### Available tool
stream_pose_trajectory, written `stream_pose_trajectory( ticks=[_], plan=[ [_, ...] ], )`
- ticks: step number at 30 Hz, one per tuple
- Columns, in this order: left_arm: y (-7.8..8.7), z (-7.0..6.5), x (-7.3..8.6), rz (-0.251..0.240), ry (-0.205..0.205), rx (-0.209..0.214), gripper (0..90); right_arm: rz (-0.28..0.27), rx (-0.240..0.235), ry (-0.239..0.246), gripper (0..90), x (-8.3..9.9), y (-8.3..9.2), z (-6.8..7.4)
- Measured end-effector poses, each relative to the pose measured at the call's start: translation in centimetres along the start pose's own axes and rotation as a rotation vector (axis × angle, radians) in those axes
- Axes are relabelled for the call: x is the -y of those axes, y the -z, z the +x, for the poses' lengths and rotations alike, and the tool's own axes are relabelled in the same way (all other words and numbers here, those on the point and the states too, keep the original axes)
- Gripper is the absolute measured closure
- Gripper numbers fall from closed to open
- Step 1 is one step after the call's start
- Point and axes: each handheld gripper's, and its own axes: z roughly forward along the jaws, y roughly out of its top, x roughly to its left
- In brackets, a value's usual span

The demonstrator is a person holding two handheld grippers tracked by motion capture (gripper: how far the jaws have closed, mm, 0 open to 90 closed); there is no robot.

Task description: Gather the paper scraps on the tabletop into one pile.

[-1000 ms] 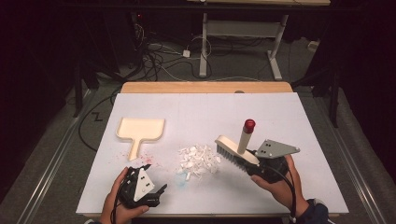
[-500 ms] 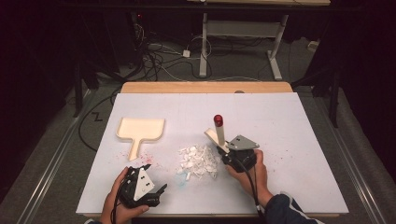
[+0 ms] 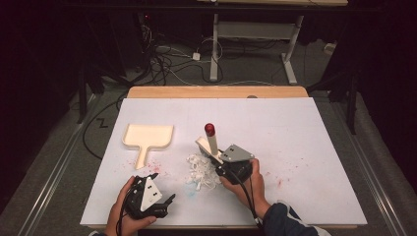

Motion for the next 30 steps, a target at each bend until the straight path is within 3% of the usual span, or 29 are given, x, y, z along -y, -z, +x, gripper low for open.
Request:
stream_pose_trajectory(
  ticks=[2, 9, 11, 16, 19, 20, 24, 27, 30],
  plan=[
    [0.1, 0.0, 0.0, -0.001, -0.004, -0.004, 16.0, -0.017, -0.017, -0.001, 67.5, -0.3, 1.4, -1.3],
    [0.1, -0.1, -0.1, 0.004, -0.008, -0.005, 16.0, -0.017, -0.079, 0.02, 67.6, 0.3, 5.0, -4.0],
    [0.1, -0.1, -0.1, 0.004, -0.009, -0.007, 16.0, 0.013, -0.116, 0.037, 67.6, 1.1, 6.9, -5.0],
    [0.0, -0.1, -0.1, 0.008, -0.01, -0.007, 16.0, 0.063, -0.129, 0.056, 67.6, 2.4, 9.3, -5.7],
    [0.0, -0.2, -0.2, 0.015, -0.019, -0.003, 16.1, 0.118, -0.166, 0.065, 67.6, 3.5, 10.2, -5.5],
    [0.0, -0.3, -0.3, 0.013, -0.021, -0.005, 16.3, 0.16, -0.21, 0.081, 67.7, 4.1, 10.4, -4.6],
    [0.1, -0.3, -0.4, 0.0, -0.011, -0.004, 16.2, 0.176, -0.257, 0.108, 67.6, 4.2, 10.0, -3.1],
    [0.1, -0.1, -0.3, -0.002, -0.004, -0.001, 16.3, 0.171, -0.273, 0.119, 67.6, 3.7, 8.7, -1.6],
    [0.1, 0.0, -0.3, -0.007, 0.001, 0.001, 16.3, 0.153, -0.279, 0.113, 67.6, 3.4, 7.8, -0.9]
  ],
)
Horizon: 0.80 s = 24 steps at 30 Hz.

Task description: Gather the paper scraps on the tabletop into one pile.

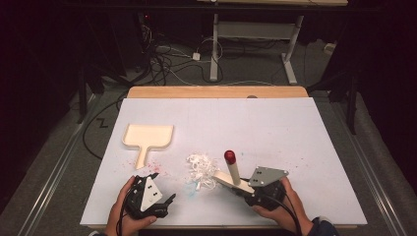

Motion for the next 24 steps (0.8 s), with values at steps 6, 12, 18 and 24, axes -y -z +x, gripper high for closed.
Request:
stream_pose_trajectory(
  ticks=[6, 12, 18, 24],
  plan=[
    [0.0, -0.1, 0.0, 0.003, -0.008, -0.001, 16.2, -0.051, 0.015, -0.009, 67.7, -1.5, -2.0, 0.2],
    [0.1, -0.1, 0.1, 0.007, -0.011, -0.006, 16.2, -0.093, 0.008, -0.004, 67.6, -1.6, -0.1, -0.4],
    [0.3, -0.1, 0.0, 0.005, -0.014, -0.022, 16.2, -0.137, -0.04, 0.023, 67.6, -1.3, 2.3, -0.6],
    [1.1, 0.5, 0.2, -0.024, 0.02, -0.048, 16.0, -0.146, -0.152, 0.049, 67.6, -1.1, 1.5, 0.7]
  ],
)
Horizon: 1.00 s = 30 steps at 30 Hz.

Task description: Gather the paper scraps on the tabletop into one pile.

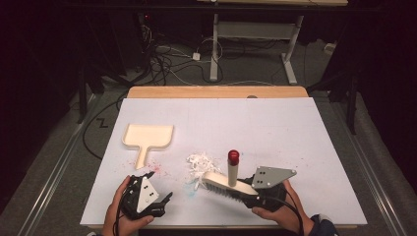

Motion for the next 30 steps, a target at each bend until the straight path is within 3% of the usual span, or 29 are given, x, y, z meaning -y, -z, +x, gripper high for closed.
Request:
stream_pose_trajectory(
  ticks=[2, 4, 9, 14, 19, 30],
  plan=[
    [0.0, 0.1, 0.1, -0.002, 0.006, 0.0, 16.0, 0.021, -0.042, 0.018, 67.5, 0.0, -1.2, 0.5],
    [-0.1, 0.1, 0.1, 0.003, 0.002, 0.002, 16.0, 0.043, -0.071, 0.071, 67.6, 0.1, -3.1, 0.9],
    [-0.4, -0.3, 0.0, 0.013, -0.016, 0.02, 16.0, 0.048, -0.055, 0.097, 67.7, 0.1, -4.8, 0.3],
    [-0.7, -0.6, -0.1, 0.019, -0.028, 0.03, 16.0, 0.027, 0.009, 0.078, 67.6, -0.2, -5.3, -1.9],
    [-0.9, -0.7, -0.1, 0.026, -0.035, 0.037, 16.0, 0.001, 0.023, 0.071, 67.6, -0.3, -5.4, -2.9],
    [-0.7, -0.6, -0.1, 0.017, -0.029, 0.03, 16.0, -0.058, 0.005, 0.094, 67.5, -1.1, -4.5, -1.3]
  ],
)
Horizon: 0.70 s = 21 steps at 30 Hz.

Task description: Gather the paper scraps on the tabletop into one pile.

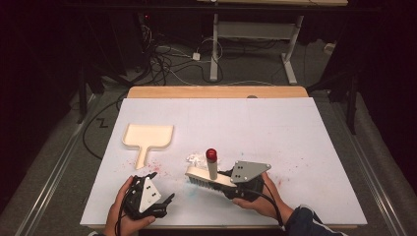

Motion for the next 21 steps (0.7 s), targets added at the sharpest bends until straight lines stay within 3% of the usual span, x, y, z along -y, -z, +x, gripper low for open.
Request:
stream_pose_trajectory(
  ticks=[7, 13, 21],
  plan=[
    [0.0, 0.0, 0.0, 0.005, -0.005, -0.003, 16.0, -0.027, 0.036, -0.018, 67.5, -0.5, 2.0, -0.6],
    [0.0, 0.0, 0.0, 0.008, -0.007, -0.012, 16.0, -0.009, 0.074, -0.012, 67.5, 0.1, 4.5, -1.5],
    [0.2, 0.0, 0.1, 0.012, -0.013, -0.022, 16.0, 0.03, 0.121, -0.037, 67.5, 1.9, 8.2, -2.7]
  ],
)
